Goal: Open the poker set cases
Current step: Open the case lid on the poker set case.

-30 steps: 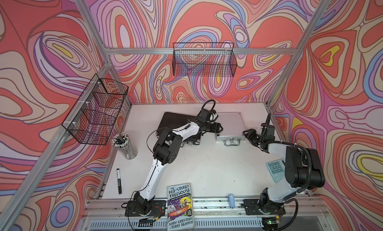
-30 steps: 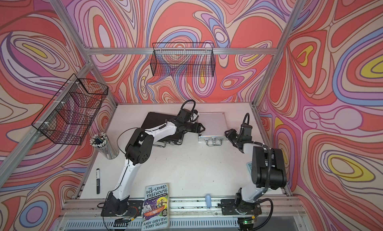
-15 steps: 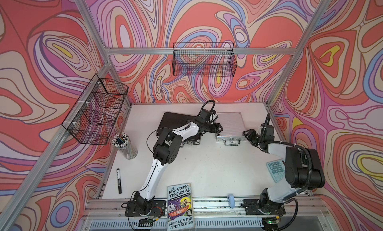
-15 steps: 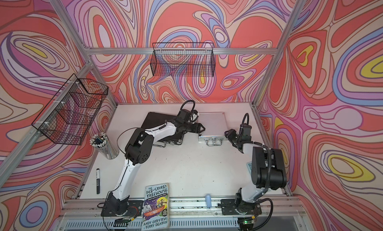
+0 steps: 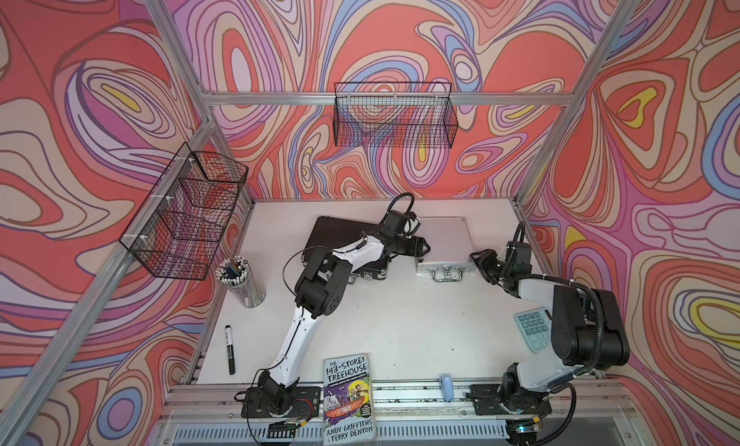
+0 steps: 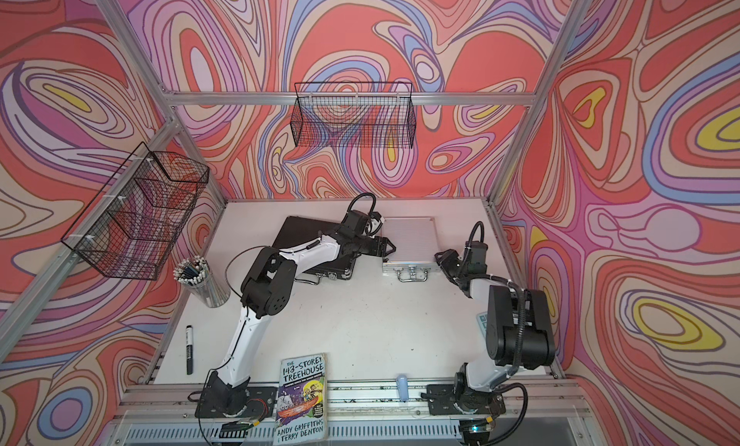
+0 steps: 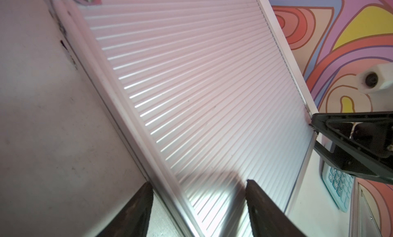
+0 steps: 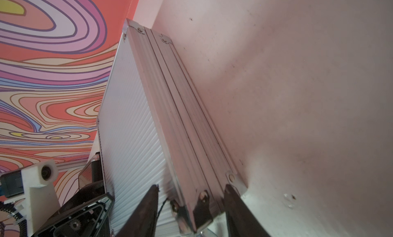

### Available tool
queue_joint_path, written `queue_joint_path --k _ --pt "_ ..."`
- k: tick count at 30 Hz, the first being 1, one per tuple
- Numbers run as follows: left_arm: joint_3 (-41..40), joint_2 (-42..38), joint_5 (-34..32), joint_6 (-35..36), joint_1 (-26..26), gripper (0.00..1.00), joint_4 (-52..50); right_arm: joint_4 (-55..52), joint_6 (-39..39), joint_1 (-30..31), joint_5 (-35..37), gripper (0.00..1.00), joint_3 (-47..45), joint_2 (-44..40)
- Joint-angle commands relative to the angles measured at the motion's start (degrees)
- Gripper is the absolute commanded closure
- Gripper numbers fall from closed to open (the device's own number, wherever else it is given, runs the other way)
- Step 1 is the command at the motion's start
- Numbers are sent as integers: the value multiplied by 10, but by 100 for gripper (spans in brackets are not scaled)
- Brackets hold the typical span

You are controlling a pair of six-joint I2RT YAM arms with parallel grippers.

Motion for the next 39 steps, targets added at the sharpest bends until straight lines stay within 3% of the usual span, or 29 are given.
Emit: queue_joint_path --k 1,8,15,29,39 --pt "-5 -24 22 3 -11 31 5 17 13 9 -44 49 -7 -6" --pt "-4 -31 22 5 -11 31 3 7 -14 9 1 49 -25 2" --pt "-4 -31 24 1 -11 31 7 11 -2 10 -26 48 -14 -11" --pt "-11 -39 28 -5 -11 27 15 66 80 10 -81 49 -22 -36" --pt "-29 -56 29 -6 -11 27 24 164 147 10 -72 49 -53 -34"
